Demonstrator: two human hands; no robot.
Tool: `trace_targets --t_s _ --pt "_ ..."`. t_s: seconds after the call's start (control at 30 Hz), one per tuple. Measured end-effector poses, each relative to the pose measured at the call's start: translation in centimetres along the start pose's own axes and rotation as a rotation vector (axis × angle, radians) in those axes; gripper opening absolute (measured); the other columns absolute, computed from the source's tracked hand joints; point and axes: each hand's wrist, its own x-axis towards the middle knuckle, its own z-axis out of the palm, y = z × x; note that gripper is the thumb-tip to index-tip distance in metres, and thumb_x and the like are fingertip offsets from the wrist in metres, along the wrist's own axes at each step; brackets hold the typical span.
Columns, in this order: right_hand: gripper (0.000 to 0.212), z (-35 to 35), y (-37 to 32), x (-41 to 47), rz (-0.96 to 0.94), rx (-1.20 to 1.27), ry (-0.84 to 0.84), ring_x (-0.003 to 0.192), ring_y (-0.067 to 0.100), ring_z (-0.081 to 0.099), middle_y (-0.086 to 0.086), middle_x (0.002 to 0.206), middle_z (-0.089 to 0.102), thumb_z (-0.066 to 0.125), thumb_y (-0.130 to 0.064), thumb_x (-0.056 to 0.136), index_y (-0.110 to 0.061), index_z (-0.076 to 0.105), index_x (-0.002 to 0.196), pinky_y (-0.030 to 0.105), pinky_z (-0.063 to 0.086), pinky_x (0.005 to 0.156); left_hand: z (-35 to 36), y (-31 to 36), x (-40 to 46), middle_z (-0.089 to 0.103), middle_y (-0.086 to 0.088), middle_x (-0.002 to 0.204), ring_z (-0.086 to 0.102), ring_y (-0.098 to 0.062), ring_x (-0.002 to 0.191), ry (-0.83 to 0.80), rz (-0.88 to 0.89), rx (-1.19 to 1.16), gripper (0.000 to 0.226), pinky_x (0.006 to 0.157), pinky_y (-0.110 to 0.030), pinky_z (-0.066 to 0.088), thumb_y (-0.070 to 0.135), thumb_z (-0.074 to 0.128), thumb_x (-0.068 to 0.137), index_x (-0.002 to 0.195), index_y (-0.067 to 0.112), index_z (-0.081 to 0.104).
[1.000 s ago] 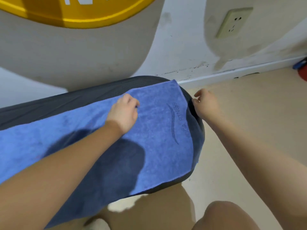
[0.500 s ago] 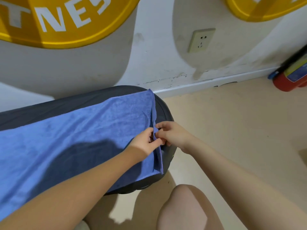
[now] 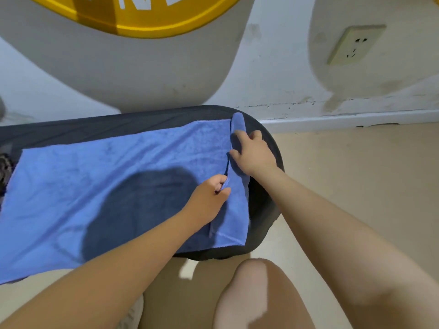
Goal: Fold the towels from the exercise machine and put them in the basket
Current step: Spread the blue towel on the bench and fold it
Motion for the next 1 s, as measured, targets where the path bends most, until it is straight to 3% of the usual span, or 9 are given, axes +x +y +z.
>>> trace_targets --t_s 0.13,0.2,0.33,0.43,0.57,0.73,0.83,0.93,1.0 --pt "0.034 0.2 -1.0 1.7 -0.211 -0.354 0.001 0.113 0.032 0.044 0.015 0.135 0.034 0.036 -0.031 0.098 -0.017 0.044 0.129 0.036 0.038 0.07 -0.5 -1.2 -0.8 0.049 -0.01 0.071 0.043 -0.012 0.064 -0.02 -0.039 0.02 0.016 0.058 -0.016 0.036 0.021 0.045 0.094 0.099 0.008 0.053" --pt "0.039 0.1 -1.5 2.2 -0.125 -0.346 0.002 0.11 0.032 0.049 0.014 0.133 0.039 0.035 -0.038 0.098 -0.012 0.049 0.124 0.036 0.037 0.069 -0.5 -1.8 -0.9 0.058 -0.012 0.081 0.05 -0.013 0.071 -0.035 -0.058 0.034 0.013 0.066 -0.023 0.042 0.024 0.046 0.094 0.092 0.013 0.053" --pt "0.039 0.2 -1.6 2.7 0.022 -0.312 0.03 0.103 0.029 0.054 0.013 0.121 0.047 0.045 -0.036 0.095 -0.008 0.049 0.122 0.034 0.036 0.066 -0.4 -2.3 -0.9 0.043 0.005 0.063 0.041 -0.009 0.06 -0.037 -0.082 0.085 0.031 0.062 -0.024 0.038 0.024 0.048 0.093 0.064 0.02 0.037" --pt "0.043 0.1 -0.9 2.9 0.129 -0.144 0.098 0.104 0.031 0.055 0.014 0.119 0.052 0.049 -0.034 0.093 -0.01 0.044 0.127 0.035 0.039 0.066 -0.5 -2.5 -1.0 0.042 0.009 0.062 0.039 -0.006 0.057 -0.018 -0.083 0.082 0.031 0.057 -0.016 0.032 0.023 0.048 0.094 0.065 0.023 0.038" --pt "0.046 0.0 0.2 2.5 0.232 0.015 0.156 0.117 0.036 0.048 0.019 0.127 0.046 0.054 -0.029 0.091 -0.002 0.039 0.124 0.04 0.043 0.082 -0.9 -2.7 -1.2 0.042 0.009 0.062 0.039 -0.005 0.058 -0.048 -0.103 0.045 0.028 0.058 -0.017 0.033 0.023 0.047 0.095 0.067 0.021 0.043" --pt "0.033 0.0 0.6 2.1 0.183 -0.138 0.194 0.108 0.037 0.056 0.019 0.123 0.051 0.048 -0.006 0.09 -0.002 0.037 0.12 0.038 0.042 0.074 -1.2 -2.6 -1.1 0.047 0.005 0.067 0.043 -0.008 0.063 -0.062 -0.124 0.012 0.018 0.062 -0.018 0.037 0.025 0.047 0.094 0.086 0.01 0.054" --pt "0.03 -0.7 0.8 2.2 0.256 -0.036 0.183 0.109 0.036 0.057 0.018 0.123 0.054 0.045 -0.004 0.091 -0.001 0.042 0.12 0.035 0.04 0.073 -1.1 -2.3 -1.1 0.04 0.004 0.062 0.038 -0.009 0.059 -0.054 -0.134 -0.007 0.025 0.06 -0.02 0.034 0.023 0.047 0.094 0.072 0.013 0.045" --pt "0.007 -1.4 1.4 2.0 0.344 0.16 0.185 0.088 0.035 0.058 0.016 0.093 0.058 0.044 -0.003 0.085 -0.006 0.05 0.082 0.027 0.036 0.06 -0.9 -2.1 -1.4 0.035 0.004 0.058 0.034 -0.009 0.055 -0.026 -0.137 -0.029 0.027 0.057 -0.02 0.031 0.021 0.047 0.094 0.069 0.014 0.039" --pt "0.022 -1.2 2.3 2.0 0.405 0.366 0.194 0.068 0.028 0.049 0.008 0.069 0.045 0.044 -0.002 0.081 -0.01 0.037 0.061 0.024 0.034 0.051 -0.6 -2.0 -2.0 0.034 0.006 0.057 0.032 -0.008 0.054 0.008 -0.108 -0.042 0.03 0.056 -0.019 0.03 0.02 0.046 0.094 0.066 0.018 0.036"
